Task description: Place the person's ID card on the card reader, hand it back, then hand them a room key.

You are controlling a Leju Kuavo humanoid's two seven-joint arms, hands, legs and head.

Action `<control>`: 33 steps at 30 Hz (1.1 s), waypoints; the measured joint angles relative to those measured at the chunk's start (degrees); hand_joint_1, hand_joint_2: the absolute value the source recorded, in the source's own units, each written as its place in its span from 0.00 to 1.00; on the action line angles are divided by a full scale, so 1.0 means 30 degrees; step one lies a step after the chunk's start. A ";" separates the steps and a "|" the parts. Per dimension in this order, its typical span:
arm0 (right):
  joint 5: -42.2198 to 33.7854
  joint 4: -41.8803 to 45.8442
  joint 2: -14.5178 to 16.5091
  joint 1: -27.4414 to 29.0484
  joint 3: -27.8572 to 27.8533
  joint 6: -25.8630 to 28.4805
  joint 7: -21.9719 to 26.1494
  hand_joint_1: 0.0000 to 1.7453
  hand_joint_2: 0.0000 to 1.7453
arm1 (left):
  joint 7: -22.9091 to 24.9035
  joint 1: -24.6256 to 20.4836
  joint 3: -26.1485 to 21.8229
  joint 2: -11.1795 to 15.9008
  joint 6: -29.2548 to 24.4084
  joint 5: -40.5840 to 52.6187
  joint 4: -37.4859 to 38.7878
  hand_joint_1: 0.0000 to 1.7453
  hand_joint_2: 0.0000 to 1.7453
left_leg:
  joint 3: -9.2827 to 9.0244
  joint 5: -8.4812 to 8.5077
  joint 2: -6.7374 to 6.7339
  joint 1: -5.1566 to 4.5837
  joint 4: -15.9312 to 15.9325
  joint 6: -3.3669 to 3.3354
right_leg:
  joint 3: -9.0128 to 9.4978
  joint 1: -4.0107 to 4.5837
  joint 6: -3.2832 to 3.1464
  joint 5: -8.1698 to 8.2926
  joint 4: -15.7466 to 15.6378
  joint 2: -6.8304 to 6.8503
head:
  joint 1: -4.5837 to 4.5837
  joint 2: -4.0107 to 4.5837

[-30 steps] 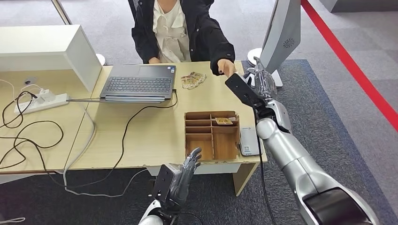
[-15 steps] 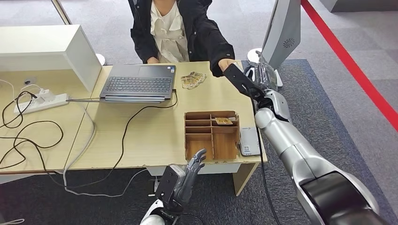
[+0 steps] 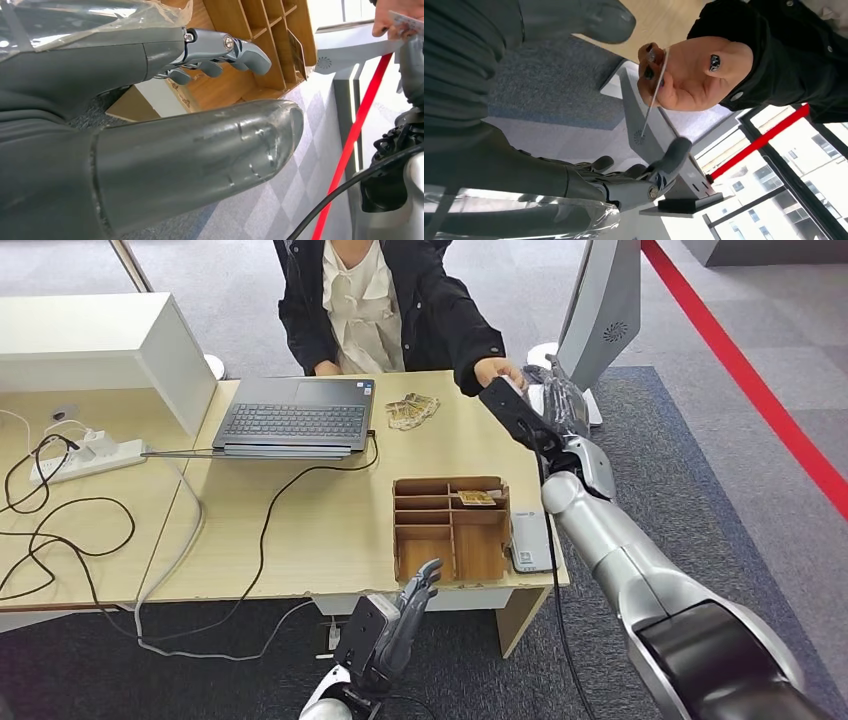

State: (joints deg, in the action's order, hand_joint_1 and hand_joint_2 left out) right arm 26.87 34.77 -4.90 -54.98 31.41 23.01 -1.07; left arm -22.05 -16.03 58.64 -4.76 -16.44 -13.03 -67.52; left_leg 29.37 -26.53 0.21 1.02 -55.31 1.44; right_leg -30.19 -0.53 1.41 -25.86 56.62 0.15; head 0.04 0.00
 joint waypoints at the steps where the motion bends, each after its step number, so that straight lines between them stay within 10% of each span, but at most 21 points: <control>1: -0.0326 0.0044 0.0020 0.0018 0.0000 0.0077 0.0184 0.00 1.00 | 0.0009 0.0003 -0.0004 0.0000 -0.0078 0.0002 0.0000 0.00 0.00 | 0.0000 0.0000 0.0000 0.0000 0.0000 0.0000 | 0.0000 0.0000 0.0000 0.0000 0.0000 0.0000 | 0.0002 0.0000; 10: -0.1637 0.1569 0.0017 0.0574 0.0000 0.0448 0.0939 0.00 1.00 | -0.0016 0.0027 -0.0031 0.0009 -0.0479 -0.0102 0.0004 0.00 0.00 | -0.0004 0.0000 -0.0002 0.0001 -0.0001 0.0000 | 0.0000 0.0001 0.0000 0.0000 0.0000 -0.0001 | 0.0000 0.0000; 33: -0.2182 1.5996 -0.2532 0.8705 0.0621 0.0920 -0.0492 0.00 1.00 | -0.0490 0.1007 -0.1237 0.0342 -0.1996 -0.0457 -0.0151 0.00 0.00 | -0.0002 -0.0001 -0.0004 0.0002 0.0000 -0.0002 | 0.0001 0.0001 0.0002 -0.0002 -0.0005 -0.0001 | -0.0002 0.0000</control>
State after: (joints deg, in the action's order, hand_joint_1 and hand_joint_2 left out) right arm 20.32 82.76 -12.50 -28.86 33.27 25.77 -2.55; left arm -23.52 -13.01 54.93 -3.74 -22.43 -14.40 -67.97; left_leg 29.37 -26.53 0.20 1.03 -55.31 1.43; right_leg -30.18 -0.52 1.42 -25.87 56.60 0.15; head 0.03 0.00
